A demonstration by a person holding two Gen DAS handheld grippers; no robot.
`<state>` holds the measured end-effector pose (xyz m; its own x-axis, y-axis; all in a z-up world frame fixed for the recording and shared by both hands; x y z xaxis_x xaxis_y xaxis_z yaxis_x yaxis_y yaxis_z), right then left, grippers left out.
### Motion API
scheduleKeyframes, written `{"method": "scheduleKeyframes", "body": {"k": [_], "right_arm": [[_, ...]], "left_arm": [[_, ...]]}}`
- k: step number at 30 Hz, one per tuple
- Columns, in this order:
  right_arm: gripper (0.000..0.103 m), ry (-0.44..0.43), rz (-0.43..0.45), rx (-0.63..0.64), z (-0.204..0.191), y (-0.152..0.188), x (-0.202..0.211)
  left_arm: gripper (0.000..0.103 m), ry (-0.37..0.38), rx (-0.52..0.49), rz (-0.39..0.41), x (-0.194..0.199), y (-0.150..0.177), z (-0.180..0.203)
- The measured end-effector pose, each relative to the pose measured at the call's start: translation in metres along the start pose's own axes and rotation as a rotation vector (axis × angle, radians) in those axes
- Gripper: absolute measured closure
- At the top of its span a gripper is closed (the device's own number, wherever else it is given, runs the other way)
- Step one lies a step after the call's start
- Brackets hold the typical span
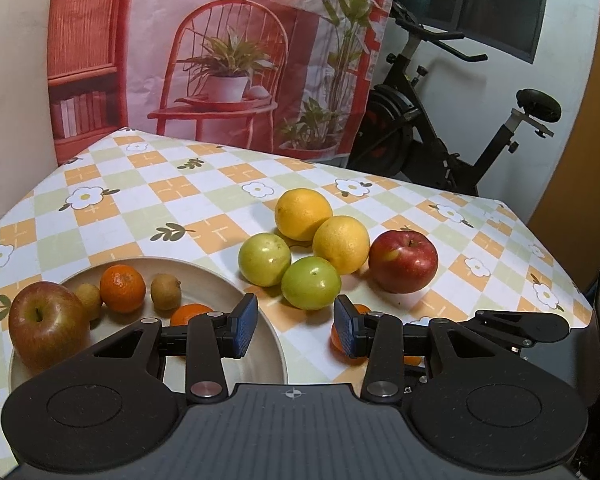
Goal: Organize fruits
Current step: 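Move the left tool toward a green apple while the right tool approaches a tangerine, then close the left tool on the green apple while the right tool grasps the tangerine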
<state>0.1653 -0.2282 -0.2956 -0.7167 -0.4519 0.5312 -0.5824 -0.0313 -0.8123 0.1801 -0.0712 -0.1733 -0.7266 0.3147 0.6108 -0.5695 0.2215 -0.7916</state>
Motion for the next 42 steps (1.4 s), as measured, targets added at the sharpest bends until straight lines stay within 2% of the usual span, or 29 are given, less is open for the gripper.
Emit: {"method": "scheduleKeyframes", "body": {"k": [3,14,24,32,42], "right_arm": [[0.071,0.003,-0.007,0.007,-0.001,0.001,-0.001],[0.072,0.017,0.059,-0.077,0.015,-0.004,0.011],[0.072,0.057,0.073,-0.156,0.034,-0.004,0.018],[0.072,0.046,0.064,-0.117,0.028,-0.001,0.015],[0.072,0.045,0.079,-0.131,0.028,-0.002,0.017]], "left_arm": [[0.059,-0.002,0.002,-0.003,0.000,0.000,0.000],[0.059,0.013,0.020,-0.022,-0.004,-0.004,-0.002],[0.059,0.047,-0.017,-0.071,-0.039,-0.022,0.005],[0.058,0.053,0.080,-0.127,-0.065,-0.026,0.002],[0.056,0.028,0.109,-0.172,-0.078,-0.026,0.002]]}}
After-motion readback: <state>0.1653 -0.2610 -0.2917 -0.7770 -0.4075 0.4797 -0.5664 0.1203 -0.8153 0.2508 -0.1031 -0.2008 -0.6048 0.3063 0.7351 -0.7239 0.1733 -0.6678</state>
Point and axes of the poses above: each gripper's, at about its wrist camera, not at the fingertips, and x roughly against the way its jaws point, z to its right, y to its underside, the point moved 6 cm from there along -x, roughly the way its jaws point, and after that the axes turned 10 degrees about -x, right-handed, at the moved point
